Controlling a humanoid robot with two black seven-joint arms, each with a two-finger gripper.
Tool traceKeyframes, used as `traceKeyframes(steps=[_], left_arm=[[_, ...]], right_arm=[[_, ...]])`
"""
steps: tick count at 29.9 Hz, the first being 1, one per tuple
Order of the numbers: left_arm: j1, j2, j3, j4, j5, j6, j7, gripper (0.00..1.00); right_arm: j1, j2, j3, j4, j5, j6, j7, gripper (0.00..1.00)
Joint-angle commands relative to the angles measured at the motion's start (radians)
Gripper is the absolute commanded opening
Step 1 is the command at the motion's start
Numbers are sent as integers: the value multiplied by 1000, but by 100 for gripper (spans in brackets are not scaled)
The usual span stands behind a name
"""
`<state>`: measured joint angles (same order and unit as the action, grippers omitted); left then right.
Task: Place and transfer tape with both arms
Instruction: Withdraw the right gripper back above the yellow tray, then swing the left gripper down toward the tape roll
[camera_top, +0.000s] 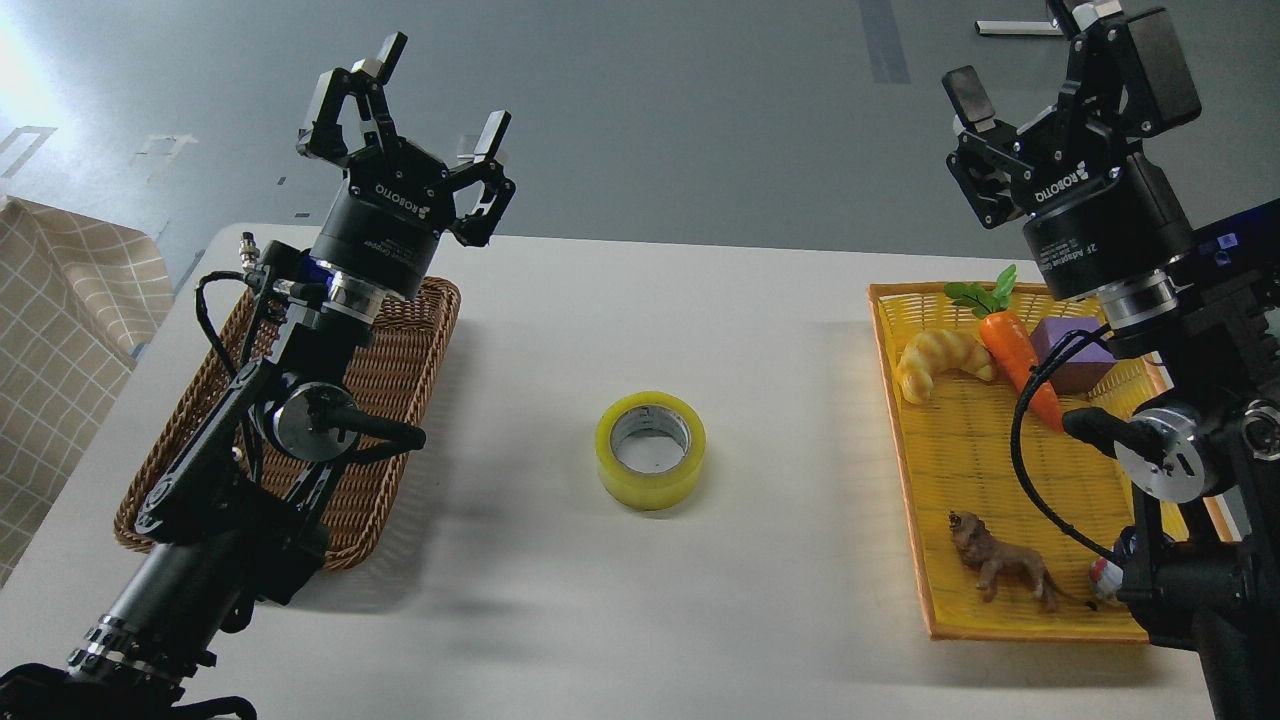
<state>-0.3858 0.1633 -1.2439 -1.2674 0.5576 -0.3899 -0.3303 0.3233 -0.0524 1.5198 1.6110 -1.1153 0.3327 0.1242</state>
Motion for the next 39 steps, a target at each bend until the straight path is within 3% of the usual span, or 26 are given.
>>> traceKeyframes(steps=[1,13,20,23,30,37,39], left_arm=[[5,12,-2,-55,7,6,4,98],[7,2,-3,-75,10,11,1,98],[1,7,4,-89,39,60,8,98],[-8,10,14,-89,160,97,8,98],[-48,18,76,-159,539,295,8,98],[-96,35,153,-199,749,302,16,98],[-108,41,196,-198,835,306,59,98]], right_arm=[[-4,8,0,26,2,0,0,100],[-1,9,-6,37,52,19,2,100],[25,48,-6,37,52,8,-12,100],[36,51,-1,37,52,3,-14,100],[37,49,-1,18,52,3,-12,100],[37,48,2,14,52,2,-8,100],[36,48,3,14,52,2,-6,100]])
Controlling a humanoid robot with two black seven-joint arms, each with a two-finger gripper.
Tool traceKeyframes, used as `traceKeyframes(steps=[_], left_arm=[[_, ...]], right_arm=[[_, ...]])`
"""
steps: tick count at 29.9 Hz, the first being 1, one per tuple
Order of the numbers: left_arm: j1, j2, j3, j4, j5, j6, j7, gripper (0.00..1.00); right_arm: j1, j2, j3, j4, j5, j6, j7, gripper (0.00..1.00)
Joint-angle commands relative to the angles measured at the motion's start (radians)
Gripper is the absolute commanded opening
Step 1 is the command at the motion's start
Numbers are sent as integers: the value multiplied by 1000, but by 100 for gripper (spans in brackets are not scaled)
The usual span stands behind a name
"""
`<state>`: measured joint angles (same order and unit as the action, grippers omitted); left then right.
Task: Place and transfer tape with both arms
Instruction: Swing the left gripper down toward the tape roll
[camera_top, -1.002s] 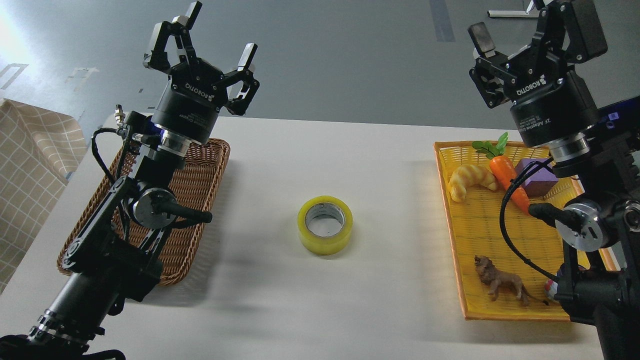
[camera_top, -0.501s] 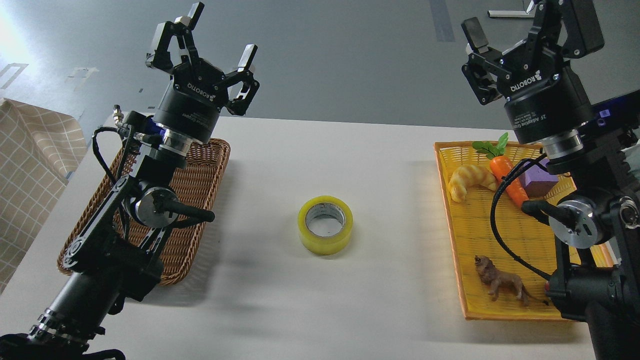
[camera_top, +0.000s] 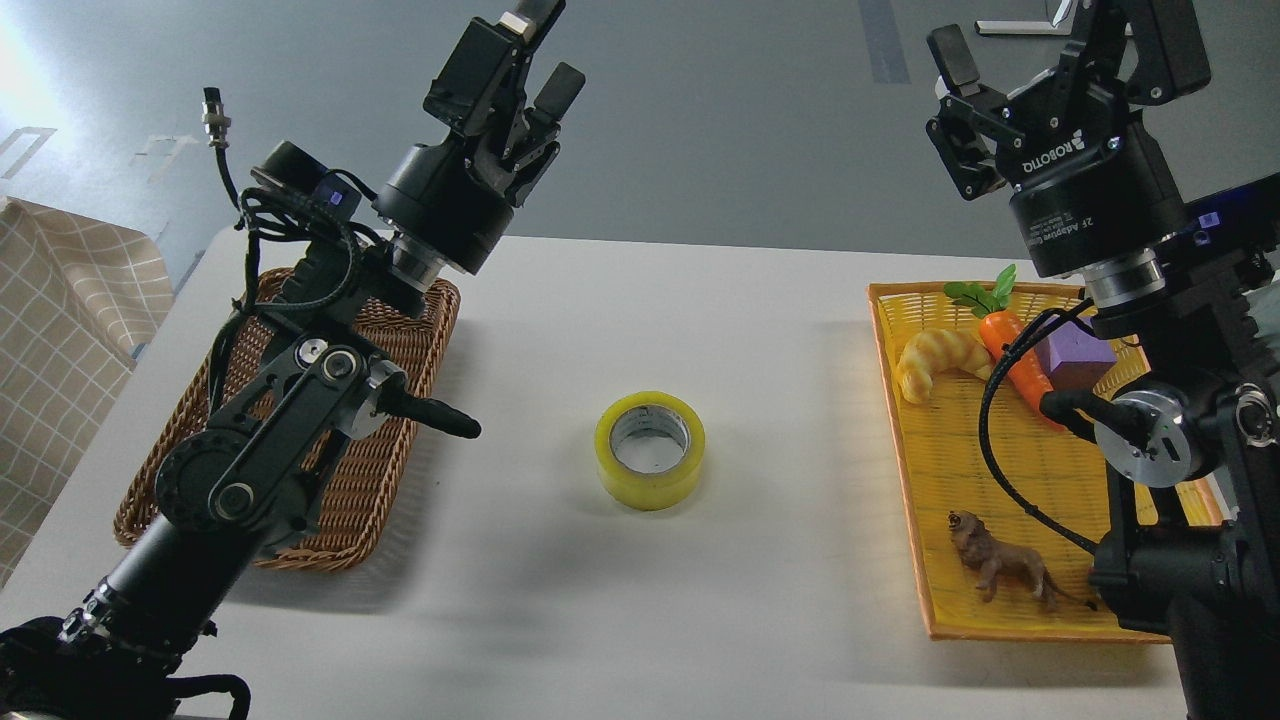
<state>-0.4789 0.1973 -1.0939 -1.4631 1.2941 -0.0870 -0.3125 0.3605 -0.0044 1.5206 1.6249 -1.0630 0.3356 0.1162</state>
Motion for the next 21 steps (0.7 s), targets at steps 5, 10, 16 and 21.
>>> traceKeyframes(steps=[5,10,16,21], left_arm=[[-1,-5,83,1,388,6,183,98],[48,-47,158,53,530,16,283,98],[46,-52,178,119,738,24,331,98],[48,-41,218,190,809,24,362,98]], right_arm=[[-9,-2,15,-3,0,-1,2,100],[-8,1,18,-3,0,-1,3,100],[-8,0,27,-3,0,-1,3,100],[-2,1,35,0,0,-1,3,100]])
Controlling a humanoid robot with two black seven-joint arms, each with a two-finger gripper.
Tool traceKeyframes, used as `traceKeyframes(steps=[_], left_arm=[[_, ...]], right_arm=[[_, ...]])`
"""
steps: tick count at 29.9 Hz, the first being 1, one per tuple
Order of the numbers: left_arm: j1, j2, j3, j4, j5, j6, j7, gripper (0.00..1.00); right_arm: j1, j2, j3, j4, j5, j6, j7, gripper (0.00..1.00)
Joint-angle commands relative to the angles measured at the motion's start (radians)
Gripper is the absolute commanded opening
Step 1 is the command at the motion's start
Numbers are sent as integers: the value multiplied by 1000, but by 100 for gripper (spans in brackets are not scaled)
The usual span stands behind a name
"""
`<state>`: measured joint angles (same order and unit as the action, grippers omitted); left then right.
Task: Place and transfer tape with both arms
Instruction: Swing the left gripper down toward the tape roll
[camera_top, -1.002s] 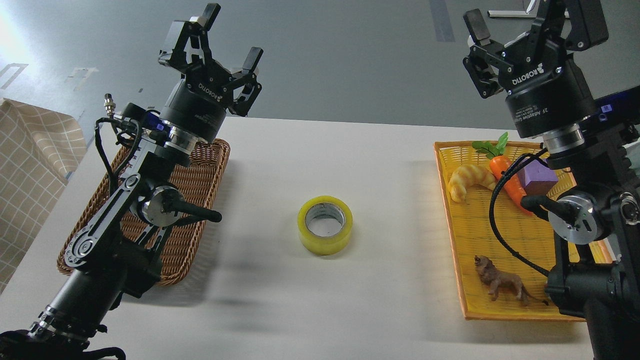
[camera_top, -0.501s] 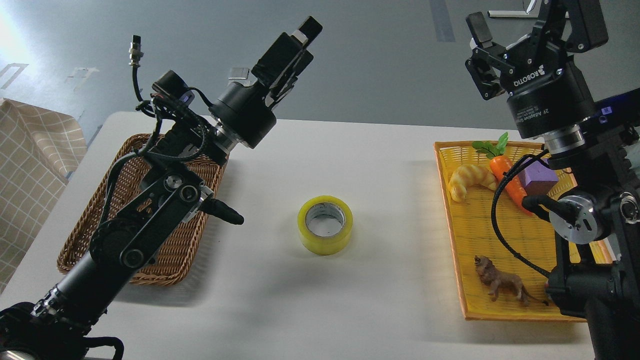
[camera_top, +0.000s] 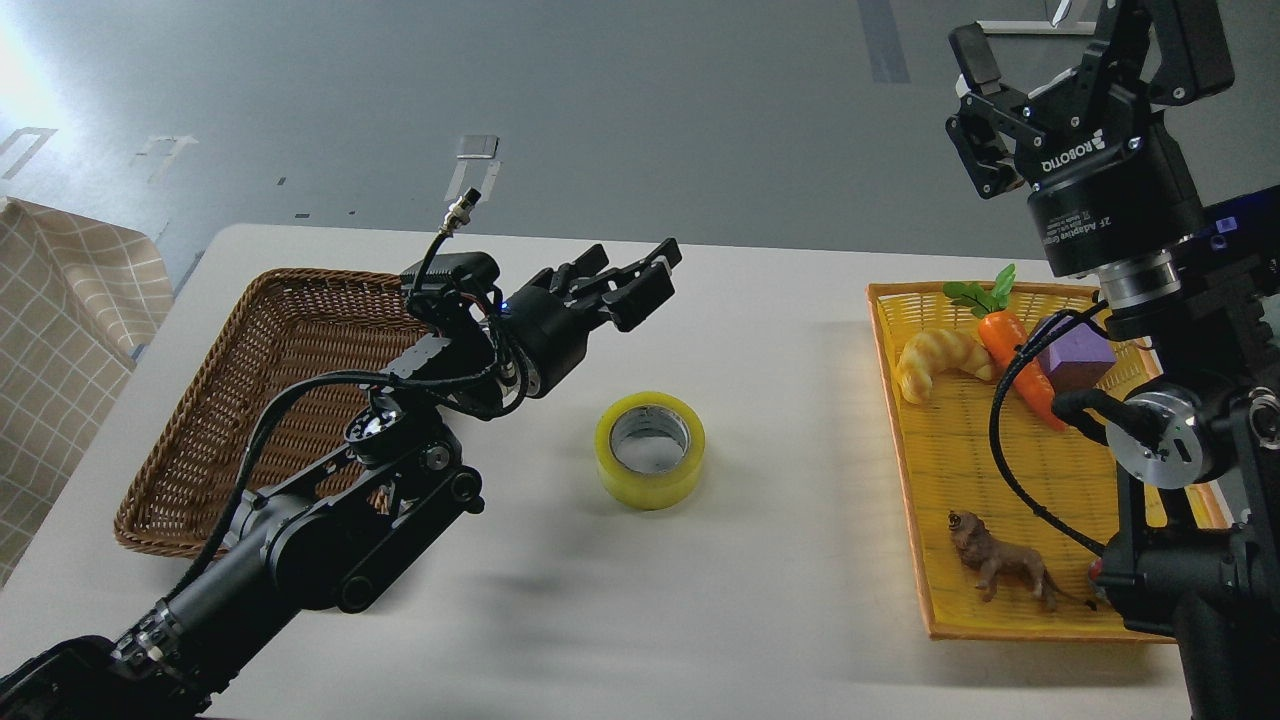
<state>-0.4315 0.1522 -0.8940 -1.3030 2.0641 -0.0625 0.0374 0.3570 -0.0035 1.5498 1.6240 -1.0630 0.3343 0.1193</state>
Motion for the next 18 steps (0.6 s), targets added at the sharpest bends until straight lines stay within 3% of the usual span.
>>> traceKeyframes(steps=[1,18], left_arm=[[4,9,18,37,75,0,12,98],[40,144,53,5,118,3,-7,98]], right_arm=[[2,0,12,4,0,0,0,100],[-13,-1,16,16,0,0,0,100]])
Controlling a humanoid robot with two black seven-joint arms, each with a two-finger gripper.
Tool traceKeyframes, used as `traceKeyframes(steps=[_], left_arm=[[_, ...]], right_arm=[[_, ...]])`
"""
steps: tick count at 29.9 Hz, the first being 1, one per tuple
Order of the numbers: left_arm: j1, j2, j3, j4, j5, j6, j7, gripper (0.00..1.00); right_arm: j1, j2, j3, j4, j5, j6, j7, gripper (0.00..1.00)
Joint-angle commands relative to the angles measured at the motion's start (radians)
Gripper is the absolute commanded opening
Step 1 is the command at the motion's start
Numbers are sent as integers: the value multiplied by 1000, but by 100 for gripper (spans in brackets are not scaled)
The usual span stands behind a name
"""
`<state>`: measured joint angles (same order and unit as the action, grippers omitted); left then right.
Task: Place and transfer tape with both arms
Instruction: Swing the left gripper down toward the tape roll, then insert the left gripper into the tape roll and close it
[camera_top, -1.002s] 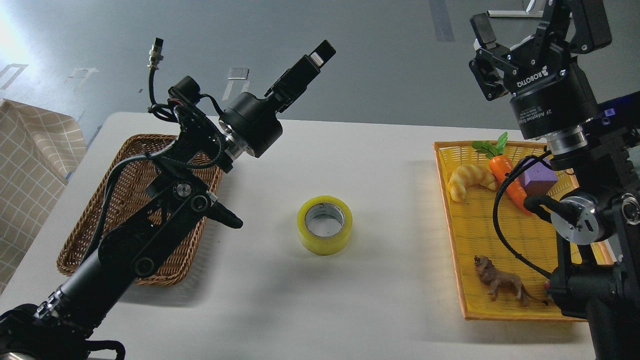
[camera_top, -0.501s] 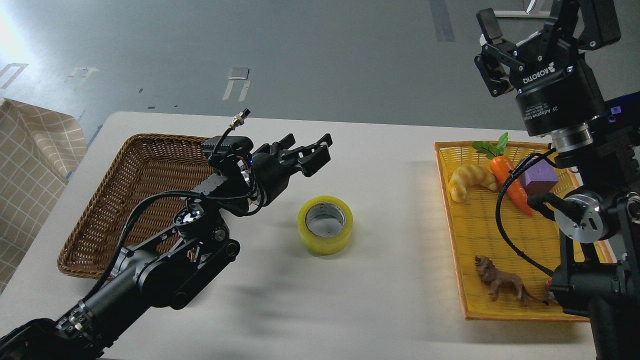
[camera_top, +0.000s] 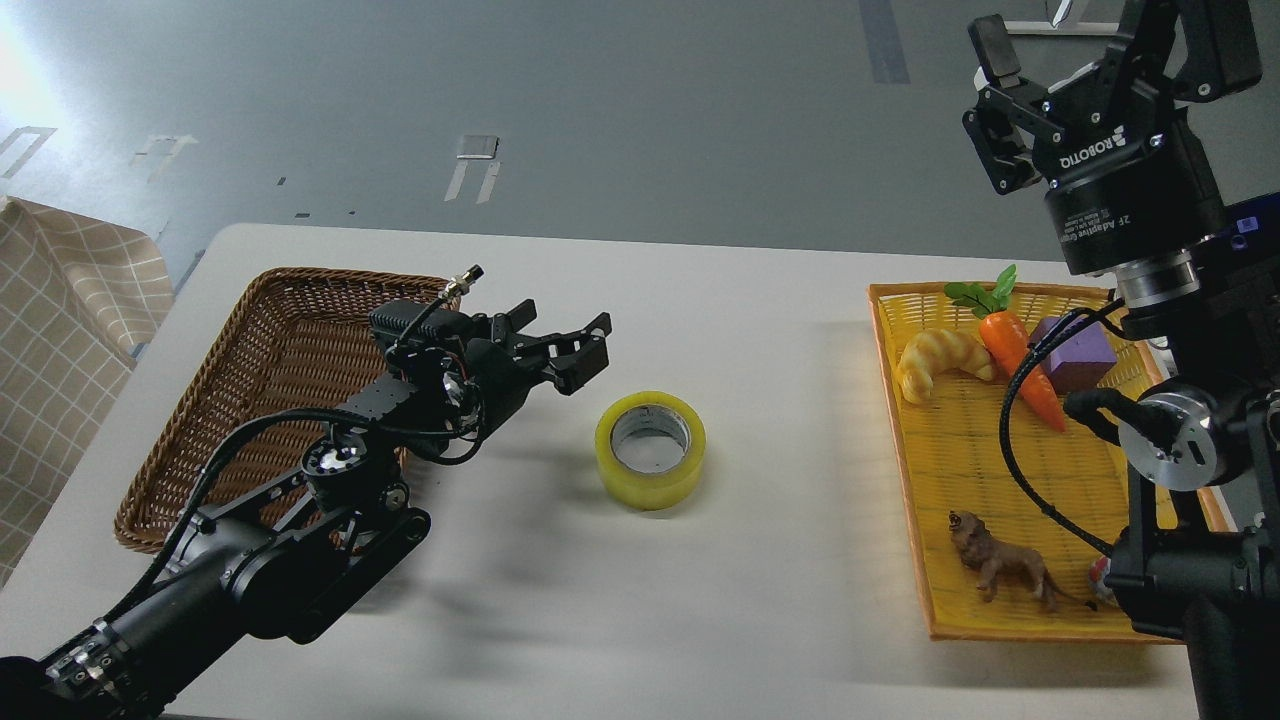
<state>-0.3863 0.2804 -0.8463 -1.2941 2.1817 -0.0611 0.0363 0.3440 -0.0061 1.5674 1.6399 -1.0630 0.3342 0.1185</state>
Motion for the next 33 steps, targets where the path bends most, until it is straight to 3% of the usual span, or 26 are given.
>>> traceKeyframes(steps=[1,11,33], left_arm=[[-2,28,18,-7,0,1,-7,98],[18,71,151,-36,0,-3,-4,98],[12,-23,158,-2,0,-59,2,98]], right_arm=[[0,3,-1,0,0,0,0,100],[13,-6,-10,1,0,6,-7,100],[-5,-26,-15,0,-2,9,-7,100]])
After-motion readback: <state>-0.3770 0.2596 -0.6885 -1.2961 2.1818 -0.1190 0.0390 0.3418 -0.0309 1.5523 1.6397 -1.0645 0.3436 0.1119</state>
